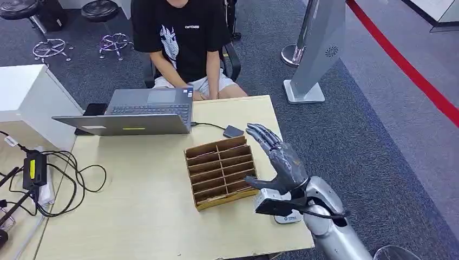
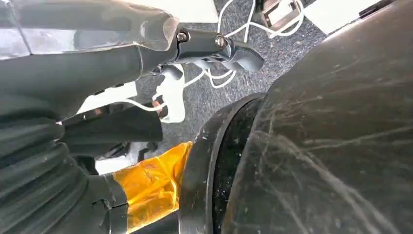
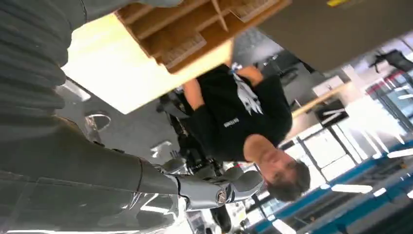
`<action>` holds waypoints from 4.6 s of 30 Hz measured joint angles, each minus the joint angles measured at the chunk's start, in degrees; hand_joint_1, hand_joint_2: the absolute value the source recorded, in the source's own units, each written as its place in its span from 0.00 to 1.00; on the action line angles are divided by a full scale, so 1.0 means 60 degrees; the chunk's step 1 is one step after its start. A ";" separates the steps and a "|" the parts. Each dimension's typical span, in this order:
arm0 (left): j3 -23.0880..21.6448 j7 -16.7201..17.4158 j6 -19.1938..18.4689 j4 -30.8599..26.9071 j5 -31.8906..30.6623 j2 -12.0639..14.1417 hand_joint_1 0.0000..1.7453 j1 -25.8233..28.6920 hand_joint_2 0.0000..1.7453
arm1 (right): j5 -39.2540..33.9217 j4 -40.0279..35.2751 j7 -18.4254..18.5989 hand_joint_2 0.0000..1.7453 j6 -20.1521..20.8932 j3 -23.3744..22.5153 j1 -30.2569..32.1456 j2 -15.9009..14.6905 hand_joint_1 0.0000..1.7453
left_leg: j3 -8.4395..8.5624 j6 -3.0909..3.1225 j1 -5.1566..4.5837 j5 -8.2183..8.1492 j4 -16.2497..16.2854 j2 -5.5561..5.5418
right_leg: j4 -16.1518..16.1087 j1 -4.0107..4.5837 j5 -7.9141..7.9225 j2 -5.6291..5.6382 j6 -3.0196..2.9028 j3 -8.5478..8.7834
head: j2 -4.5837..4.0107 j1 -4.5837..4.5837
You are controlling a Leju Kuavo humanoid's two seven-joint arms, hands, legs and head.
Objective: Pass the card to the sensor for recognition and then transmit it.
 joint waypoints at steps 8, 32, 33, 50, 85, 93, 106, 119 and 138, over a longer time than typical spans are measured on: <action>0.0117 0.0015 0.0004 0.0000 0.0014 0.0000 0.00 0.0020 1.00 | 0.0342 0.0106 -0.0025 1.00 -0.0179 0.0222 0.0452 -0.0429 0.00 | 0.0001 0.0000 0.0000 0.0000 0.0000 0.0001 | 0.0000 0.0001 0.0000 0.0001 0.0000 0.0000 | 0.0000 0.0000; 0.0251 0.0018 0.0000 0.0000 -0.0128 -0.0018 0.00 0.0037 1.00 | 0.4258 0.1839 0.2477 1.00 -0.2138 0.2229 0.0075 -0.0492 0.00 | 0.0002 0.0000 0.0001 0.0000 0.0000 0.0002 | 0.0001 0.0001 0.0000 0.0002 0.0000 0.0004 | 0.0000 0.0000; 0.0255 0.0018 -0.0004 0.0000 -0.0131 -0.0018 0.00 0.0037 1.00 | 0.4328 0.1978 0.2525 1.00 -0.2215 0.2321 0.0040 -0.0466 0.00 | 0.0002 0.0000 0.0001 0.0000 0.0000 0.0002 | 0.0002 0.0001 0.0000 0.0002 0.0000 0.0004 | 0.0000 0.0000; 0.0255 0.0018 -0.0015 0.0000 -0.0262 -0.0058 0.00 0.0018 1.00 | 0.4750 0.2987 0.2845 1.00 -0.2969 0.2903 -0.0162 -0.0083 0.00 | 0.0004 0.0000 0.0000 0.0001 0.0000 0.0001 | 0.0002 0.0000 0.0000 0.0002 0.0000 0.0005 | 0.0000 0.0000; 0.0251 0.0011 -0.0095 0.0000 -0.0565 -0.0106 0.00 -0.0033 1.00 | 0.6105 0.4010 0.3767 1.00 -0.3570 0.2580 -0.0499 0.0503 0.00 | 0.0005 0.0000 0.0000 0.0001 0.0000 0.0001 | 0.0003 0.0000 0.0000 0.0002 0.0000 0.0007 | 0.0000 0.0000; 0.0251 0.0011 -0.0095 0.0000 -0.0598 -0.0106 0.00 -0.0036 1.00 | 0.6226 0.4448 0.3738 1.00 -0.3577 0.2237 -0.0564 0.0631 0.76 | 0.0004 0.0000 0.0000 0.0001 0.0000 0.0001 | 0.0002 0.0000 0.0000 0.0002 0.0000 0.0007 | 0.0000 0.0000; 0.0240 0.0004 -0.0106 0.0000 -0.0699 -0.0109 0.00 -0.0052 1.00 | 0.6360 0.4604 0.3708 1.00 -0.3934 0.1920 -0.0656 0.0824 0.88 | 0.0042 0.0000 0.0000 0.0001 0.0000 0.0012 | 0.0002 0.0000 0.0001 0.0007 0.0000 0.0043 | 0.0000 -0.0004; 0.0233 0.0004 -0.0109 0.0000 -0.0736 -0.0109 0.00 -0.0056 1.00 | 0.6480 0.4623 0.3716 1.00 -0.3942 0.1712 -0.0722 0.0951 0.00 | 0.0057 -0.0001 0.0000 -0.0001 -0.0001 0.0018 | -0.0001 0.0001 0.0000 0.0011 0.0000 0.0055 | 0.0000 0.0000; 0.0222 0.0004 -0.0117 0.0000 -0.0791 -0.0153 0.00 -0.0059 1.00 | 0.6619 0.4459 0.3778 1.00 -0.3952 0.1537 -0.0853 0.1031 0.00 | 0.0106 -0.0002 0.0000 0.0000 0.0000 0.0019 | -0.0002 0.0001 0.0001 0.0011 0.0000 0.0106 | 0.0000 0.0000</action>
